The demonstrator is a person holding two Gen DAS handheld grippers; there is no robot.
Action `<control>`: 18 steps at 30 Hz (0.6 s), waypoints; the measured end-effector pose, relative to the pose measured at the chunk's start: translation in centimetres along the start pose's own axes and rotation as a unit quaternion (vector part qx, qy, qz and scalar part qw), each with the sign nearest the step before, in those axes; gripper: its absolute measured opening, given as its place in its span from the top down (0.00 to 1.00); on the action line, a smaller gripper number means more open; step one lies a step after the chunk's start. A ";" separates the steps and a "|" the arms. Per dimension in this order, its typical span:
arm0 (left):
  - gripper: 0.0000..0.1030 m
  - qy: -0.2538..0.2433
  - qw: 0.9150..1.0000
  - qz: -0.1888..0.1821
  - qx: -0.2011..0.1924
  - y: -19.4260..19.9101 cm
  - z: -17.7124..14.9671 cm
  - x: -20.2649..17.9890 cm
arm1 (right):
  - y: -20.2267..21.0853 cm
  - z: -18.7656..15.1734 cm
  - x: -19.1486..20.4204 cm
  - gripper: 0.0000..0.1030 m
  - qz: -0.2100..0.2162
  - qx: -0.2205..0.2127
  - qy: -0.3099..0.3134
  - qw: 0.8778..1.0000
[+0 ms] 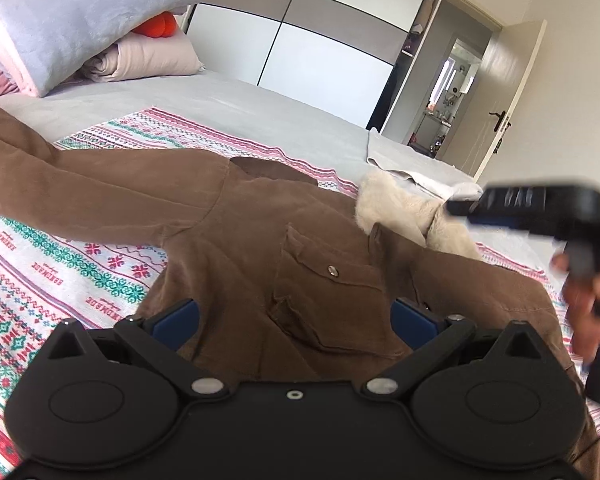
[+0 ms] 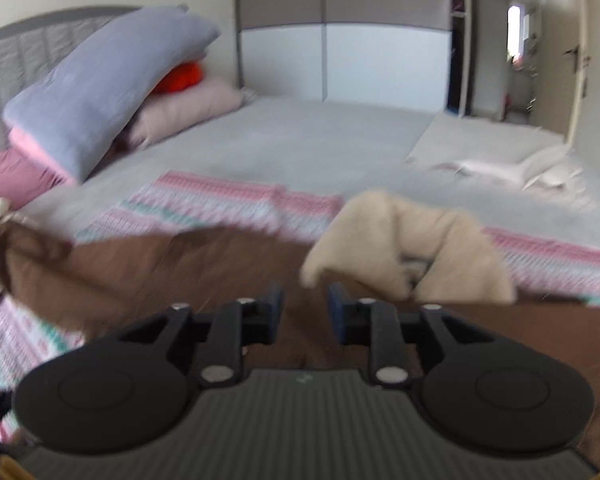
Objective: Fold large clothes
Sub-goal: 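Grasp the sleeve cuff with the right tool and fold it across the coat body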
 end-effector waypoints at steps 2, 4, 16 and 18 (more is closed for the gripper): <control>0.00 -0.007 1.000 0.000 0.001 0.0 0.0 0.1 | 0.6 -1.4 0.3 0.53 0.009 0.002 0.008 1.000; 0.00 -0.017 1.000 -0.003 0.004 0.0 -0.2 0.1 | 2.4 -2.1 -1.5 0.52 0.008 -0.004 0.003 1.000; 0.13 -0.030 0.991 -0.109 0.067 -6.1 1.6 -5.0 | 13.6 -11.5 -23.0 0.22 -0.116 -0.045 -0.151 0.981; 0.21 -0.025 0.990 -0.105 0.091 -8.9 1.9 -6.1 | 13.9 -13.7 -25.3 0.21 -0.120 -0.047 -0.181 0.975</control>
Point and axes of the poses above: each gripper's, at about its wrist camera, not at the fingertips, and y roughly against the way its jaws point, x to its left, z to its top, the point moved 2 cm from there along -y, roughly the way its jaws point
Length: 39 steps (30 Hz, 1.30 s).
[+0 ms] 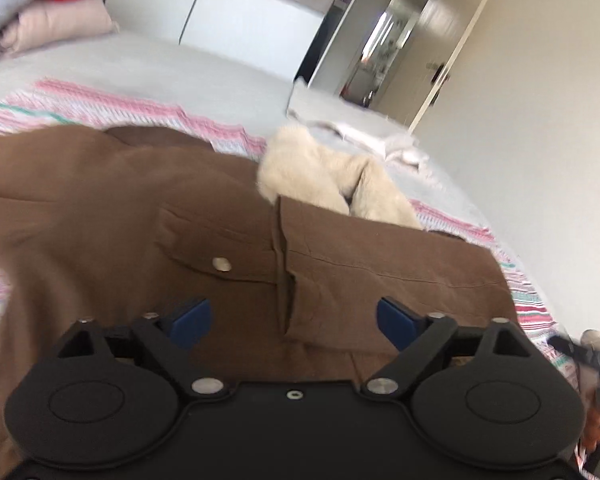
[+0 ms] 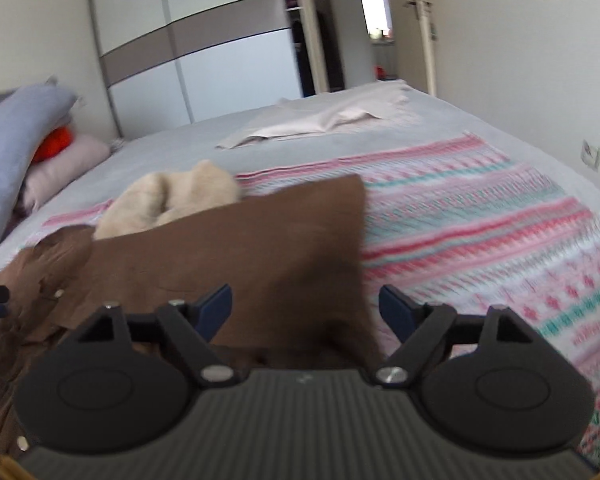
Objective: Fold large clothes
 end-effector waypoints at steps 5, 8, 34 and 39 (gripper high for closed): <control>0.48 0.058 0.997 0.011 0.048 -5.6 0.4 0.3 | -0.7 -1.0 -2.7 0.21 -0.006 0.020 0.001 1.000; 0.66 0.045 0.998 0.020 0.050 -6.9 0.1 -0.7 | -2.1 -1.9 -2.1 0.24 0.033 0.039 0.002 0.999; 0.30 -0.110 0.993 0.043 -0.024 -7.2 -4.4 -4.6 | -2.3 -1.0 2.0 0.60 0.039 -0.032 0.051 0.997; 0.24 -0.105 0.993 0.040 -0.019 -6.2 -4.2 -4.3 | -6.1 -2.4 0.4 0.65 0.028 0.037 -0.007 0.999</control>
Point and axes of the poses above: each gripper's, at about its wrist camera, not at the fingertips, and y roughly against the way its jaws point, x to its left, z to its top, the point moved 2 cm from there along -y, roughly the way its jaws point
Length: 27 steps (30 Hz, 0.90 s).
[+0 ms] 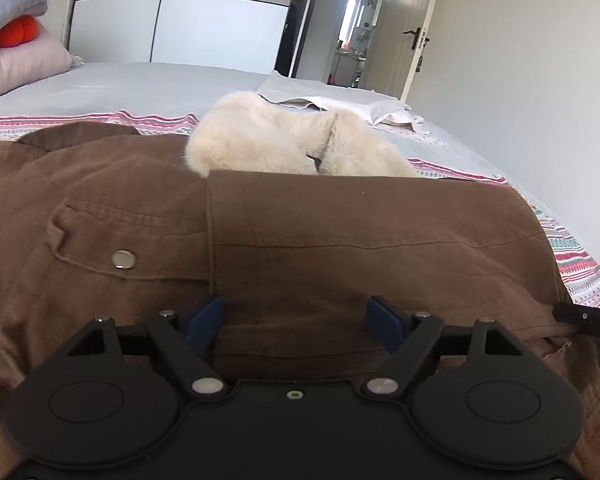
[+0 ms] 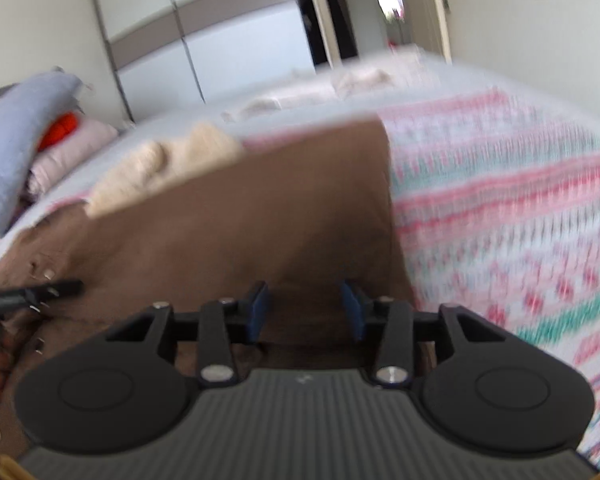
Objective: Fold large clothes
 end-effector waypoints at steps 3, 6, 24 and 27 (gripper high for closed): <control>0.13 0.000 1.000 0.026 -0.004 2.5 0.1 0.8 | 1.0 0.9 0.7 0.56 -0.010 0.000 -0.008 1.000; 0.08 0.007 0.998 0.066 -0.023 5.6 0.5 3.3 | 2.5 1.7 2.1 0.31 -0.001 -0.010 -0.006 1.000; 0.00 0.274 0.908 0.298 -0.110 20.4 -0.4 32.3 | 3.2 0.2 11.8 0.07 0.004 0.034 0.052 0.998; 0.01 0.300 0.892 0.316 -0.122 20.3 -1.4 35.2 | 2.3 0.0 12.1 0.07 0.000 0.042 0.049 0.998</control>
Point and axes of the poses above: each gripper's, at about its wrist camera, not at the fingertips, and y roughly against the way its jaws point, x to its left, z to its top, the point moved 2 cm from there along -y, roughly the way its jaws point
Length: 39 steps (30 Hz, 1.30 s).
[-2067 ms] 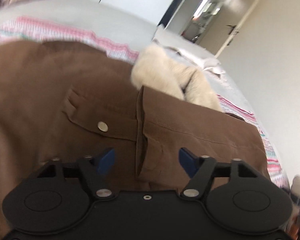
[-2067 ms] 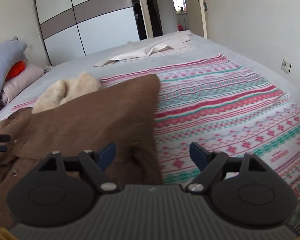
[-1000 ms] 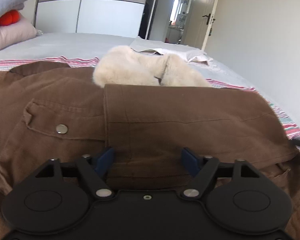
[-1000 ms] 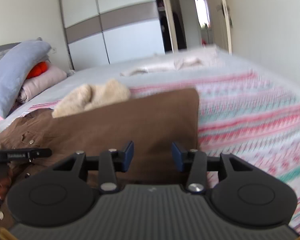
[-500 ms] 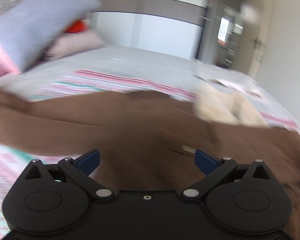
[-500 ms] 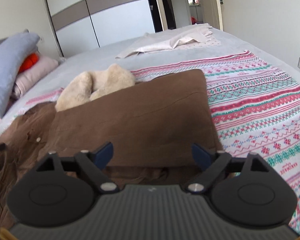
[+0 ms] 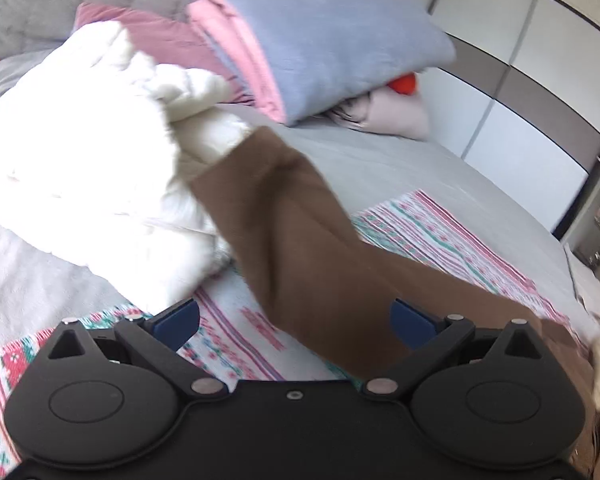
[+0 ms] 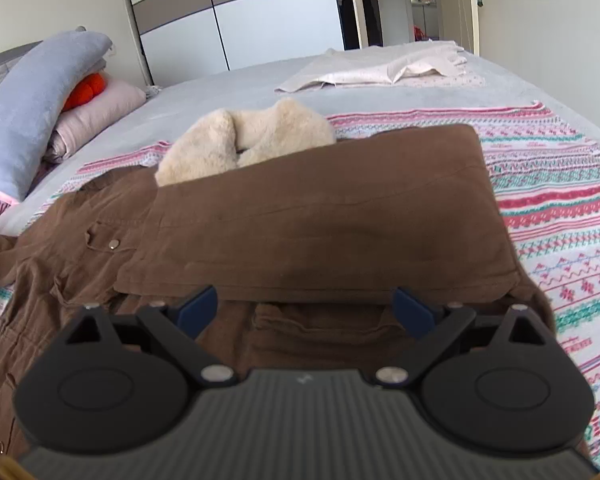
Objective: Fold large clothes
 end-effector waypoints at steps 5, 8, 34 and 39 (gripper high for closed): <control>0.03 0.091 0.995 -0.015 -0.048 -1.6 1.1 3.1 | -1.2 -0.4 0.7 0.07 -0.009 0.011 0.007 1.000; 0.44 0.117 0.990 -0.017 -0.073 -1.8 1.8 3.6 | -1.8 -0.5 1.1 0.07 -0.010 0.016 0.012 1.000; 0.94 -0.038 0.944 -0.288 -0.156 17.4 6.5 -26.8 | 0.7 2.1 -2.7 0.07 0.036 -0.035 -0.084 0.995; 0.94 -0.079 0.932 -0.337 -0.109 18.4 0.2 -34.5 | 1.1 2.4 -4.5 0.07 0.045 -0.044 -0.109 0.992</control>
Point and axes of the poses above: each gripper's, at about its wrist camera, not at the fingertips, and y roughly against the way its jaws point, x to its left, z to its top, the point moved 2 cm from there along -y, roughly the way its jaws point
